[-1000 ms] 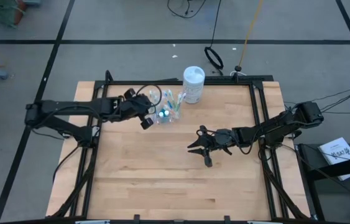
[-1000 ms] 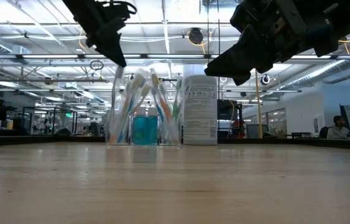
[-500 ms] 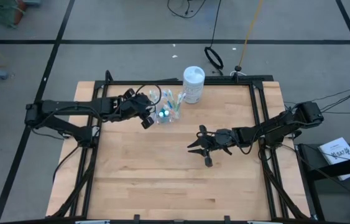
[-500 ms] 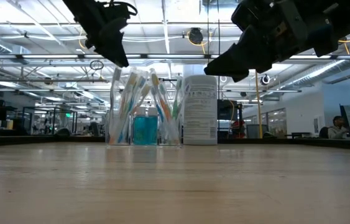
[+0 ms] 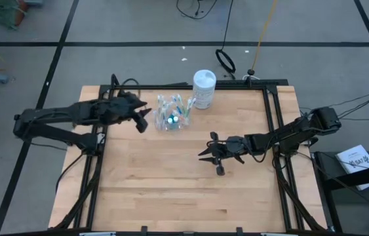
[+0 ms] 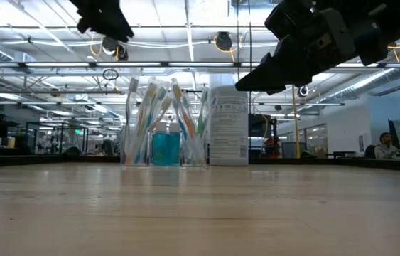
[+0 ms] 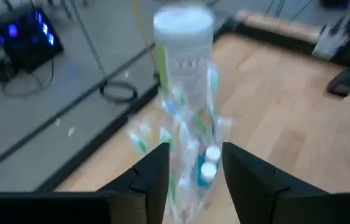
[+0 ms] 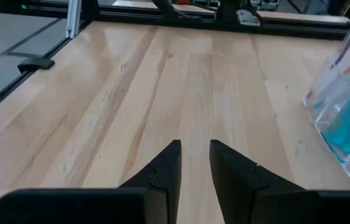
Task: Pick & Place toothbrushing station
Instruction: Return to Home Position
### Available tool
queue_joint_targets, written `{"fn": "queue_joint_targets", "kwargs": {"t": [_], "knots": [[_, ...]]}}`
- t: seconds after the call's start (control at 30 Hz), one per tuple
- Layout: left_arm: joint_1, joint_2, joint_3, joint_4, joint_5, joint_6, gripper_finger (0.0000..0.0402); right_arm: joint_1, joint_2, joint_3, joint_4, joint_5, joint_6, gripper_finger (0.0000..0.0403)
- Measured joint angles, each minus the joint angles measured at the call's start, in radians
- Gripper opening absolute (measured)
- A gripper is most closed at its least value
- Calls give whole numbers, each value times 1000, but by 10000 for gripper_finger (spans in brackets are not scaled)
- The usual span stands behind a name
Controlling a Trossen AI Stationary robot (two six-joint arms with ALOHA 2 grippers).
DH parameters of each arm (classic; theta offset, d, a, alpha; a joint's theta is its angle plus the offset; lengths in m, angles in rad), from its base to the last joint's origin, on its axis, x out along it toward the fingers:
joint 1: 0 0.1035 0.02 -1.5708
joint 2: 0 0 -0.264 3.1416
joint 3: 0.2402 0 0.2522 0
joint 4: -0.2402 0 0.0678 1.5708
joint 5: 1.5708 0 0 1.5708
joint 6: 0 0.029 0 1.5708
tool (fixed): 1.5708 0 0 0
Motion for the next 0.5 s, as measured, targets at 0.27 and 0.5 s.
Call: {"fn": "queue_joint_targets", "kwargs": {"t": [0.27,0.5], "knots": [[0,-154,1,-185,-3,92,154,-31,-271,0,-301,0,1,58],[-2,-281,1,-349,-87,-43,154,-46,-562,0,-480,-3,8,50]]}}
